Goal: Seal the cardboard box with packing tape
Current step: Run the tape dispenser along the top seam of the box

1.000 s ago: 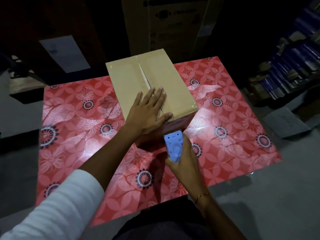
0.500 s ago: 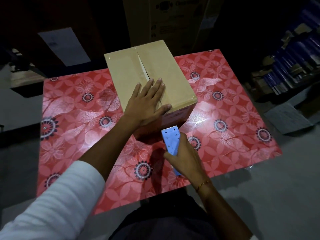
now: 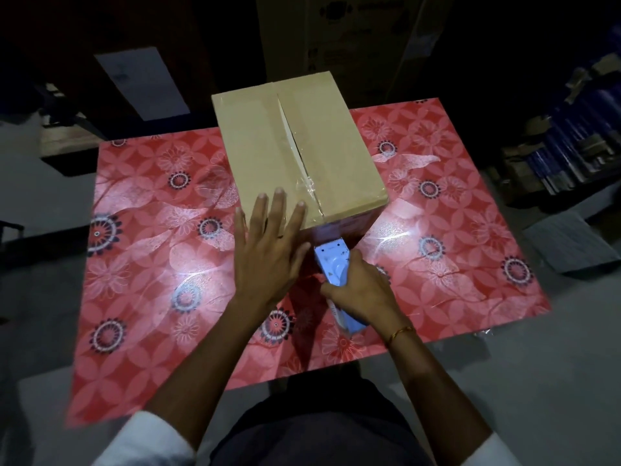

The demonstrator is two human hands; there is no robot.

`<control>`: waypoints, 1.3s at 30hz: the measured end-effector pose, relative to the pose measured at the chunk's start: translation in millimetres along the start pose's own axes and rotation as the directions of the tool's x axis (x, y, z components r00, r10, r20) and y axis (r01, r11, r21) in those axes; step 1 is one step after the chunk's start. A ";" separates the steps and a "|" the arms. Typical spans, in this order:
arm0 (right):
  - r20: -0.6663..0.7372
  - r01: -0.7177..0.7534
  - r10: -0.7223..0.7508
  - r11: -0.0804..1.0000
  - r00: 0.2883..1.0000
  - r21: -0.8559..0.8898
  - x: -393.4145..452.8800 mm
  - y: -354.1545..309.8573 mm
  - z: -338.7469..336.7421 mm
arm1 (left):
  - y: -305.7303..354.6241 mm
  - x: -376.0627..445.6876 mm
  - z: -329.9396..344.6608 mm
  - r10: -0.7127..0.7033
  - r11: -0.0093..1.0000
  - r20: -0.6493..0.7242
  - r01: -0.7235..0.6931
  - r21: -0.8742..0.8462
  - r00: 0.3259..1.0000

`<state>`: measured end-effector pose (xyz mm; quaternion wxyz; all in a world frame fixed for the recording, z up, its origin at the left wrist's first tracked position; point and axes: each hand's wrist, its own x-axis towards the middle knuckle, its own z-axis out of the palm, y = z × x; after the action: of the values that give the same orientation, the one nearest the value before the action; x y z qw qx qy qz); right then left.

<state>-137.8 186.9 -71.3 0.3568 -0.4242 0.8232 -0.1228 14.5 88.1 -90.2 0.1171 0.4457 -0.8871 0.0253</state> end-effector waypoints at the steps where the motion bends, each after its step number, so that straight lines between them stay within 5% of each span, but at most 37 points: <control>1: 0.005 0.002 -0.002 1.000 1.000 0.001 1.4 -2.2 -2.8 | -3.8 2.5 2.4 -0.004 1.000 0.015 0.004 0.009 1.000; 7: 0.202 -0.100 0.091 0.995 0.975 0.031 2.4 7.7 1.4 | -8.9 11.0 2.2 0.000 0.999 0.063 0.002 -0.032 0.998; 11: 0.217 -0.170 0.107 0.940 0.970 0.297 -4.6 39.5 11.4 | -8.2 12.4 -2.1 -0.005 0.999 0.077 0.009 -0.043 0.997; 17: 0.149 -0.180 0.115 0.808 0.982 0.562 4.0 80.2 -5.7 | 32.7 -9.1 -9.2 0.056 0.995 -0.148 -0.068 -0.077 0.987; 20: 0.113 -0.160 0.113 0.724 0.987 0.671 10.4 99.5 -17.4 | 65.8 -23.3 10.6 0.127 0.957 0.041 -0.111 -0.268 0.991; 24: 0.058 -0.115 0.111 0.628 0.992 0.769 22.1 127.4 -32.8 | 107.4 -30.4 37.4 0.057 0.732 0.441 0.263 -0.629 0.896; 28: 0.024 -0.104 0.156 0.529 0.988 0.842 32.7 150.0 -53.1 | 143.5 -17.8 38.2 0.041 0.489 0.542 0.456 -0.743 0.839; 33: -0.096 -0.046 0.247 0.512 0.964 0.858 42.8 168.8 -75.8 | 180.1 4.9 45.0 -0.010 0.507 0.559 0.486 -0.712 0.829; 39: -0.180 0.013 0.181 0.671 0.967 0.742 56.5 188.2 -88.9 | 206.5 23.4 57.1 -0.058 0.570 0.530 0.464 -0.678 0.846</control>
<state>-336.0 248.3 -130.1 0.4012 -0.1876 0.7589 -0.4773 -174.1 185.4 -127.9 0.0937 0.4710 -0.7289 -0.4879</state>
